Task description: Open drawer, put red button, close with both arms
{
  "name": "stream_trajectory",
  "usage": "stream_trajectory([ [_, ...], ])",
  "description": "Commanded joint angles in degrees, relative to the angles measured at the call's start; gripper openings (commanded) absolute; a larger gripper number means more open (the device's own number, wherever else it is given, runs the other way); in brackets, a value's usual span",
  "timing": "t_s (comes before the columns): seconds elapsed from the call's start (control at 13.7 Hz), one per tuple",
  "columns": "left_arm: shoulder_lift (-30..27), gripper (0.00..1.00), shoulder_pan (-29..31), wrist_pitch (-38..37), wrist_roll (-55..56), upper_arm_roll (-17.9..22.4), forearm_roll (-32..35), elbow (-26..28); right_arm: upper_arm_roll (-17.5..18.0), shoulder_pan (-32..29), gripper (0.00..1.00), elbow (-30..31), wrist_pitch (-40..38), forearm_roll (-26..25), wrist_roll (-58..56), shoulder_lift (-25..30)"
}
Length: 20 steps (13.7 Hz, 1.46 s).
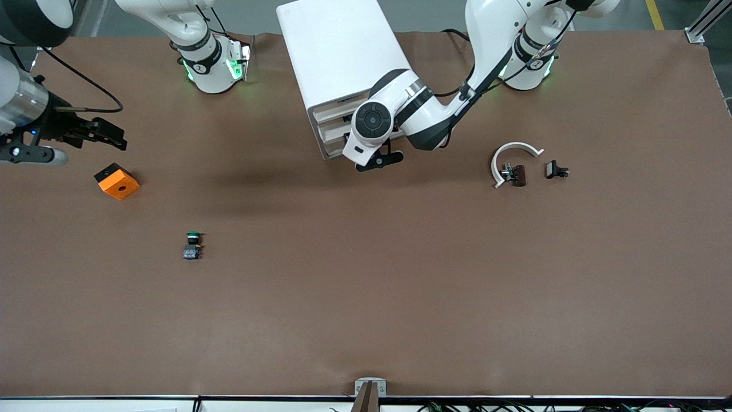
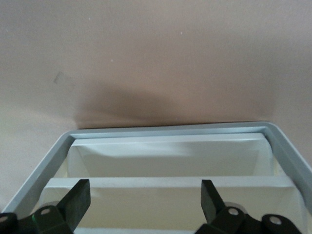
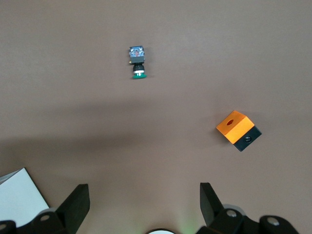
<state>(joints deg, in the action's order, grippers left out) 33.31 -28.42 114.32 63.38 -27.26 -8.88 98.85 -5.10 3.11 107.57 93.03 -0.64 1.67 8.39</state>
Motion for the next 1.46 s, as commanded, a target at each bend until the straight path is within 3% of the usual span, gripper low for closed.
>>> stream_trajectory([
  [0.0, -0.7, 1.00, 0.3, -0.4, 0.6, -0.8, -2.9, 0.9, 1.1, -3.6, 1.00, 1.6, 0.0, -0.9, -4.6, 2.5],
  [0.29, -1.8, 1.00, 1.6, -0.4, 4.3, -0.3, -4.2, 0.0, 1.3, -4.6, 1.00, -3.2, -1.5, -0.9, -6.2, 1.8],
  [0.44, -2.4, 1.00, 5.5, -1.4, 3.9, 0.9, -3.0, -2.3, 1.7, -3.7, 1.00, -8.0, -2.7, -0.8, -3.3, 0.0],
  [0.59, -3.2, 1.00, 10.8, -1.6, 4.2, 1.0, 5.3, -5.0, 1.7, -2.1, 1.00, -11.2, -4.1, -0.7, 0.7, -1.9],
  [0.95, -11.1, 1.00, 24.2, -6.8, 1.8, 0.9, 12.2, -5.6, 1.6, -2.2, 1.00, -14.8, -4.3, -0.1, 0.3, -3.1],
  [1.39, -20.9, 1.00, 36.4, -13.9, -16.6, 0.8, 16.0, -5.6, 1.6, -2.0, 1.00, -15.3, -4.2, -0.1, 0.5, -3.1],
])
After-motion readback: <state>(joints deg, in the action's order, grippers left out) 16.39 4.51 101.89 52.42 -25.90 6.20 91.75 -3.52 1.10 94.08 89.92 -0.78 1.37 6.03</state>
